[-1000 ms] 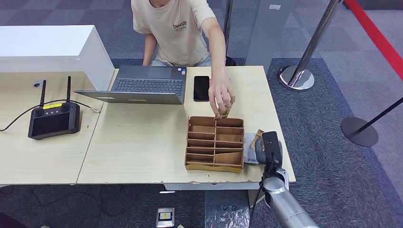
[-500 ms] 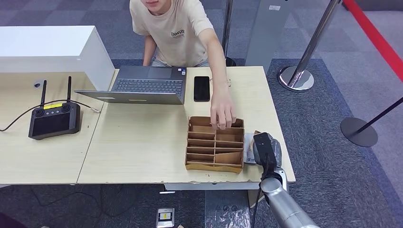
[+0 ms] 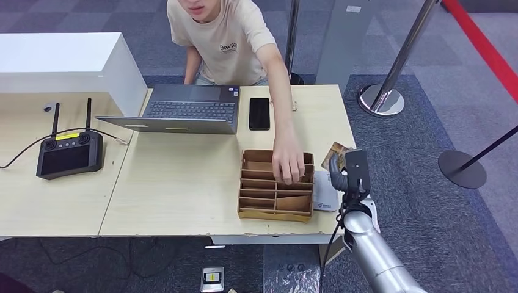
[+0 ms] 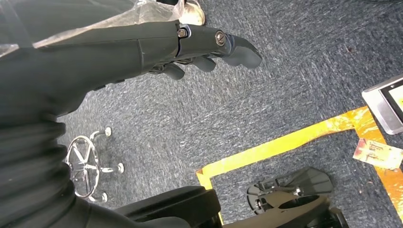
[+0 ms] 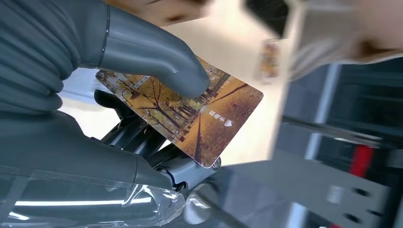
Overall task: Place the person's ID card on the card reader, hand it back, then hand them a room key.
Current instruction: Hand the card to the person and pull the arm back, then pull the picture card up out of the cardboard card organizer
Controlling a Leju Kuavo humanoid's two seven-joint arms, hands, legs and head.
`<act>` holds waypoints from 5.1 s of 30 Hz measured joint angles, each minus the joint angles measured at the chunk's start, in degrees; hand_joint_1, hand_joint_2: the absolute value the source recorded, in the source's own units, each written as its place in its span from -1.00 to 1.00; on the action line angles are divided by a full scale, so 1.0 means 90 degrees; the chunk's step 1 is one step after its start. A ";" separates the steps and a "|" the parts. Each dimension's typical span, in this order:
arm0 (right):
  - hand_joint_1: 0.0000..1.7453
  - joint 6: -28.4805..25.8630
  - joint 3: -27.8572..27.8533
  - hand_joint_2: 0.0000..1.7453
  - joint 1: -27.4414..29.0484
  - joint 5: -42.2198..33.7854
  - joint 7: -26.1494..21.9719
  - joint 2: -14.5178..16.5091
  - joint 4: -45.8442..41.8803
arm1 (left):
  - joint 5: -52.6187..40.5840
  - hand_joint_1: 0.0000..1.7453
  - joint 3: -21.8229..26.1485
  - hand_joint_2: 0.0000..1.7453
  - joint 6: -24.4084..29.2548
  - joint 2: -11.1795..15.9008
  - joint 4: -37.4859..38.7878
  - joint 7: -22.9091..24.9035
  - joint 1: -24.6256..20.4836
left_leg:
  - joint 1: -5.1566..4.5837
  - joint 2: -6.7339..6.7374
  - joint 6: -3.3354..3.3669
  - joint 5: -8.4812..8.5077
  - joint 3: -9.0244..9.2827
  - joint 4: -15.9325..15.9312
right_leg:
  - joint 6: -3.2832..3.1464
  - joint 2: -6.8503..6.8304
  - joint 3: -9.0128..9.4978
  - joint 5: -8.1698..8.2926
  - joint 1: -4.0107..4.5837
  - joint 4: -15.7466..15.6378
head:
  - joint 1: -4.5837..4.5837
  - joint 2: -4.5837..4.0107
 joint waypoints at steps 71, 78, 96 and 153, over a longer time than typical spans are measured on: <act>-1.00 0.0938 0.1929 -1.00 -0.2632 0.3776 0.2361 -0.0344 -0.0516 | -0.0213 -1.00 -0.0203 1.00 0.0001 -0.0012 0.0000 -0.0034 -0.0031 | 0.0001 -0.0002 -0.0001 0.0001 -0.0009 0.0000 | 0.0000 0.0000 -0.0009 0.0000 0.0001 0.0003 | 0.0001 0.0000; -1.00 0.0826 0.1926 -1.00 -0.2576 0.3677 0.2279 -0.0356 -0.0427 | -0.0195 -1.00 -0.0203 1.00 0.0006 -0.0010 0.0000 0.0037 -0.0029 | 0.0001 -0.0002 -0.0001 0.0001 -0.0008 0.0000 | 0.0000 0.0000 -0.0009 0.0000 0.0001 0.0003 | 0.0001 0.0000; -1.00 -0.0117 0.0876 1.00 -0.0562 0.3184 0.1638 -0.0856 -0.2785 | 0.0162 -1.00 -0.0169 1.00 0.0116 -0.0010 0.0000 0.0078 0.0026 | 0.0001 -0.0001 -0.0001 -0.0003 -0.0004 0.0001 | 0.0000 0.0002 -0.0007 -0.0002 0.0000 -0.0002 | 0.0000 0.0000; -0.28 -0.0302 0.0998 1.00 0.1207 0.4945 0.1432 -0.0424 -0.3425 | 0.0277 -1.00 0.0016 1.00 0.0271 -0.0043 0.0000 0.0058 0.0008 | 0.0001 0.0000 -0.0002 -0.0003 -0.0005 -0.0003 | -0.0002 0.0002 -0.0006 -0.0003 0.0001 -0.0001 | 0.0001 0.0000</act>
